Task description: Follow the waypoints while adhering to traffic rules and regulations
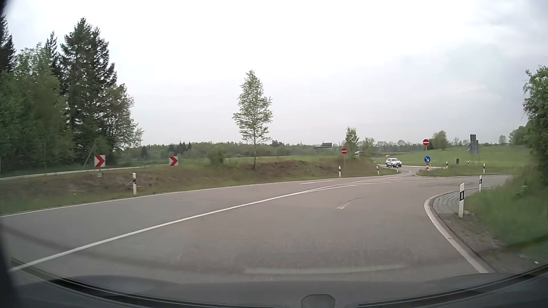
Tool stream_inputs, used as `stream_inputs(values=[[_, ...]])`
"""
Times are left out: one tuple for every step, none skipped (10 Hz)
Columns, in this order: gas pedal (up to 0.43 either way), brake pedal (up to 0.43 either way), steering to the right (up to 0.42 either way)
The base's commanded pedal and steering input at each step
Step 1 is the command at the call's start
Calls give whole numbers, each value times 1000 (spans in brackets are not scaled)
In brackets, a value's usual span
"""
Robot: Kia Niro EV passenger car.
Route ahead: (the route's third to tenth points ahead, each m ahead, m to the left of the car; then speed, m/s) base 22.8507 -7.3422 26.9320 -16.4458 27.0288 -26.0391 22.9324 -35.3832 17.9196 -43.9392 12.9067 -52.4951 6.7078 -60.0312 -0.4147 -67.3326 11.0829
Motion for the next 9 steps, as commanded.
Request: stream_inputs(values=[[0, 171, 150], [0, 171, 153], [0, 171, 156], [0, 177, 159], [0, 171, 161], [0, 171, 165], [0, 171, 169], [0, 171, 175], [0, 171, 182]])
